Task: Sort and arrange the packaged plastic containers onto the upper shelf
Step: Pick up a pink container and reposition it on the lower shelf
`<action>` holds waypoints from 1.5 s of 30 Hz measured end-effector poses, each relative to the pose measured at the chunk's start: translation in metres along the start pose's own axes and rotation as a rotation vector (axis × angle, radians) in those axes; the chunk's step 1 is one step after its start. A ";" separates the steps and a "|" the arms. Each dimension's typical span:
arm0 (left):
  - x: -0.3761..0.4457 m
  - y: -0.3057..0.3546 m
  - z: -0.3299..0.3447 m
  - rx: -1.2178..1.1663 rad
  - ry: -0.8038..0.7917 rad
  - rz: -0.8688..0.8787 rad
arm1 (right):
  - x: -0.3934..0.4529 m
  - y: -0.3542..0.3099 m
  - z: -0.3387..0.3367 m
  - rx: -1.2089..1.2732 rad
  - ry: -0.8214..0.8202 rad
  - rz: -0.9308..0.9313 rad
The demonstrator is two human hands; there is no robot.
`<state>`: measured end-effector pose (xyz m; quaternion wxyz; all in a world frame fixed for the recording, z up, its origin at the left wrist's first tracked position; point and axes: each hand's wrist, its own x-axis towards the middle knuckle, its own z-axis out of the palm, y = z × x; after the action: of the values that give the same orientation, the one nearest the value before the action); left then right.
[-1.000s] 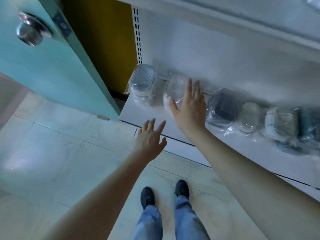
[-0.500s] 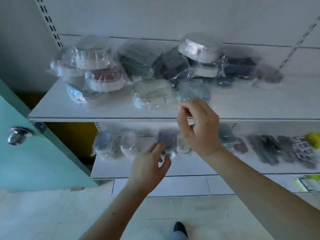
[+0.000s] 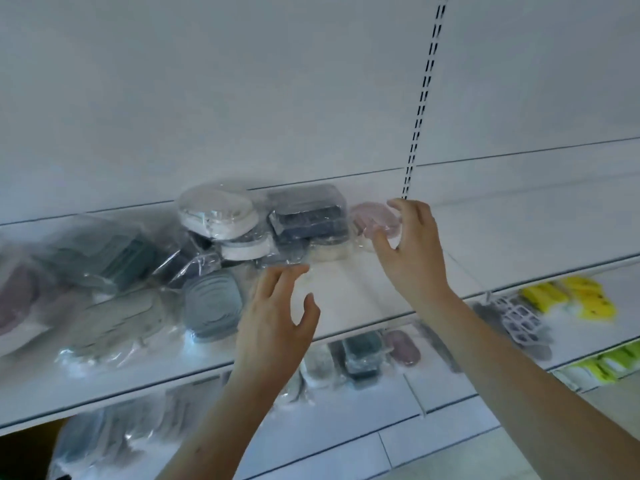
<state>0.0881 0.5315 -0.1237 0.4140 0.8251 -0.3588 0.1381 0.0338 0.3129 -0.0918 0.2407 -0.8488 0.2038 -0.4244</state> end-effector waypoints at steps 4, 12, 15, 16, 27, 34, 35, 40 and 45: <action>0.061 0.012 0.038 0.084 0.010 -0.001 | 0.043 0.057 0.009 -0.063 -0.217 0.124; 0.179 -0.002 0.039 0.397 -0.192 -0.041 | 0.077 0.098 0.048 -0.094 -0.511 0.206; 0.205 -0.013 0.040 0.630 -0.468 -0.117 | 0.073 0.103 0.053 -0.093 -0.544 0.179; 0.210 -0.015 0.041 0.729 -0.530 -0.111 | 0.073 0.104 0.052 -0.105 -0.543 0.154; 0.225 -0.008 0.042 0.725 -0.657 -0.076 | 0.067 0.114 0.026 -0.194 -0.514 0.201; 0.206 -0.005 0.049 0.531 -0.529 -0.023 | 0.056 0.119 0.015 -0.124 -0.517 0.211; 0.203 -0.004 0.049 0.503 -0.502 -0.005 | 0.055 0.119 0.014 -0.116 -0.511 0.207; 0.176 0.011 0.043 0.354 -0.282 0.068 | 0.047 0.126 0.010 -0.078 -0.498 0.174; 0.136 0.027 0.035 0.205 -0.153 0.085 | 0.033 0.126 0.003 -0.041 -0.456 0.172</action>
<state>0.1619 0.4285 -0.0578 0.2928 0.8552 -0.4080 0.1281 0.0367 0.1947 -0.1461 0.2984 -0.9069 0.2241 -0.1957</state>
